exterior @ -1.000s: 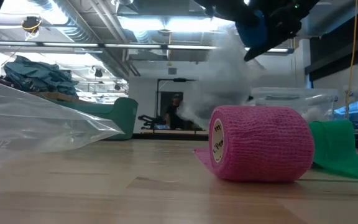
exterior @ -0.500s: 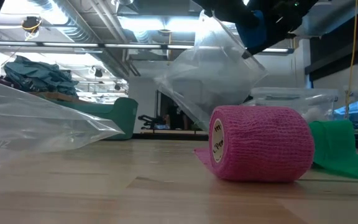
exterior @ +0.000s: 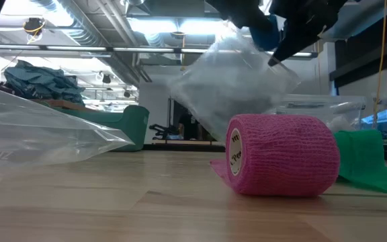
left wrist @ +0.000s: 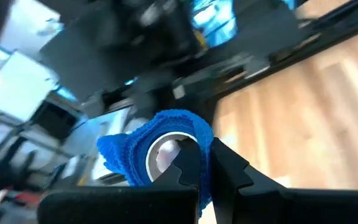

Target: Roll bandage

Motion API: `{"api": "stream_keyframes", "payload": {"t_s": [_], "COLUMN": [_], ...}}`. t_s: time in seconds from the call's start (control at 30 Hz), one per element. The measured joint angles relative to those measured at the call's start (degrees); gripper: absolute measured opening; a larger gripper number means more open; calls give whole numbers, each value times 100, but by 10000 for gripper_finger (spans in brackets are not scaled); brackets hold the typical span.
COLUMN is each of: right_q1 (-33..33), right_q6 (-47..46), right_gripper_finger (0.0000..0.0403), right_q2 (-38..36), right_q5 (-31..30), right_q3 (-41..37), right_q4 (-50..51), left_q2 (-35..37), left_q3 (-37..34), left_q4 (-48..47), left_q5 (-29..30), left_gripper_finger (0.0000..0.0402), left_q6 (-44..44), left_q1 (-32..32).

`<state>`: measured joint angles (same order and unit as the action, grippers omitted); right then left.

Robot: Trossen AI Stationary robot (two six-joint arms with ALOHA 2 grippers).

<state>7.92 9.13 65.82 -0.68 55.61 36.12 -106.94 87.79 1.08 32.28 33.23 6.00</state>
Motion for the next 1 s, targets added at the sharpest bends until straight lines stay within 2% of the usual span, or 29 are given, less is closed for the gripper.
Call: {"api": "stream_keyframes", "payload": {"t_s": [0.07,0.43,1.0], "right_q1": [-7,-2,-2], "right_q6": [-3,-3,-5], "right_gripper_finger": [1,1,1], "right_q2": [0,0,4], "right_q5": [109,91,-121], "right_q3": [0,-4,-9], "right_q4": [2,-302,-571], "left_q2": [0,13,0], "left_q3": [0,9,4], "left_q4": [-20,-164,-1624], "left_q5": [168,164,48], "left_gripper_finger": [2,2,2], "left_q6": [71,15,-319], "left_q1": [-12,-11,192]}}
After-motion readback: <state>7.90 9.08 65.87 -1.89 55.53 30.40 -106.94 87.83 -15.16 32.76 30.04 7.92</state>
